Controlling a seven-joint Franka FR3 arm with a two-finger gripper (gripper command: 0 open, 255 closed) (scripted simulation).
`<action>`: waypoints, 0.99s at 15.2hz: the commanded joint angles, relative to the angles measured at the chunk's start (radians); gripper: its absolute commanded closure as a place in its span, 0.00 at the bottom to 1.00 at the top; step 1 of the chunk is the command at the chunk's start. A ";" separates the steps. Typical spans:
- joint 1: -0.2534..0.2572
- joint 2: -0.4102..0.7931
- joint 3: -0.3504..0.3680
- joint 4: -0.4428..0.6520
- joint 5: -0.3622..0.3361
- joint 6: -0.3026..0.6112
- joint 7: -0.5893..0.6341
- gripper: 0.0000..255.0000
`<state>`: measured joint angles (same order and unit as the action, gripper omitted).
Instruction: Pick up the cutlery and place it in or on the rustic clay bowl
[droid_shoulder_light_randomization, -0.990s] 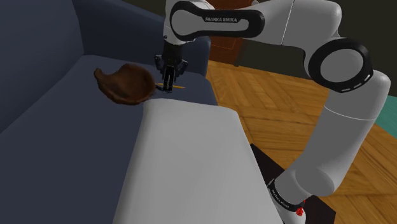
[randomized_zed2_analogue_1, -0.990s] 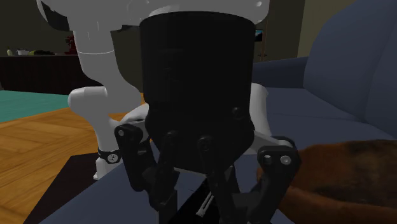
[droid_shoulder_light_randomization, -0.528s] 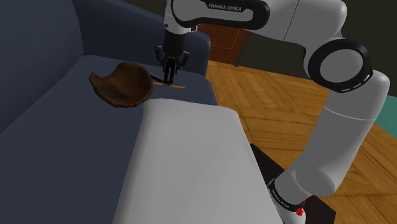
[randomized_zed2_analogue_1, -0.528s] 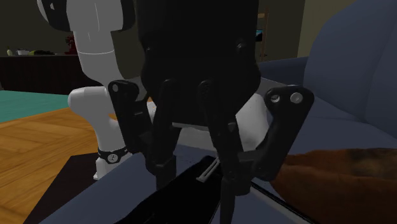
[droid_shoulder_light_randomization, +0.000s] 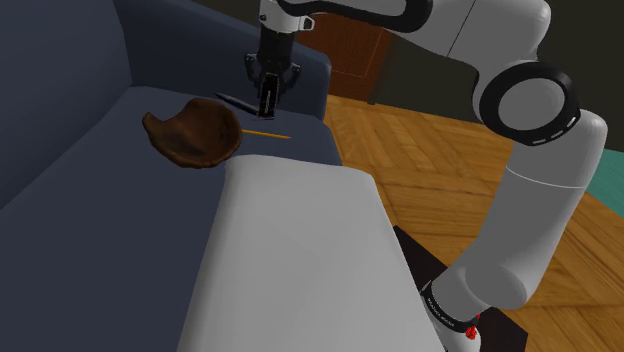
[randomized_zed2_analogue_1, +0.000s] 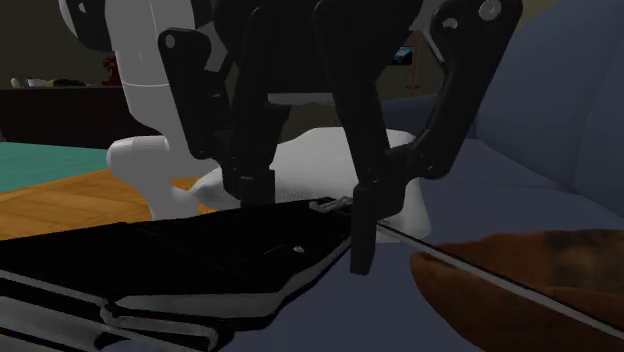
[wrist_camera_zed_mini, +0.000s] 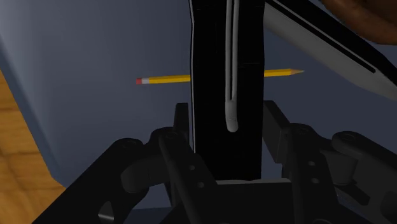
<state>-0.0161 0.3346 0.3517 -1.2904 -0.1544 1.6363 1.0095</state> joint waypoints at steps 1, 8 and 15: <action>0.003 0.003 0.000 0.033 -0.001 -0.030 -0.002 1.00; 0.022 0.041 0.001 0.171 -0.014 -0.132 -0.004 1.00; 0.176 0.156 0.031 0.344 -0.070 -0.202 0.143 1.00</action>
<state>0.1329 0.4689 0.3790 -0.9847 -0.2142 1.4525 1.1280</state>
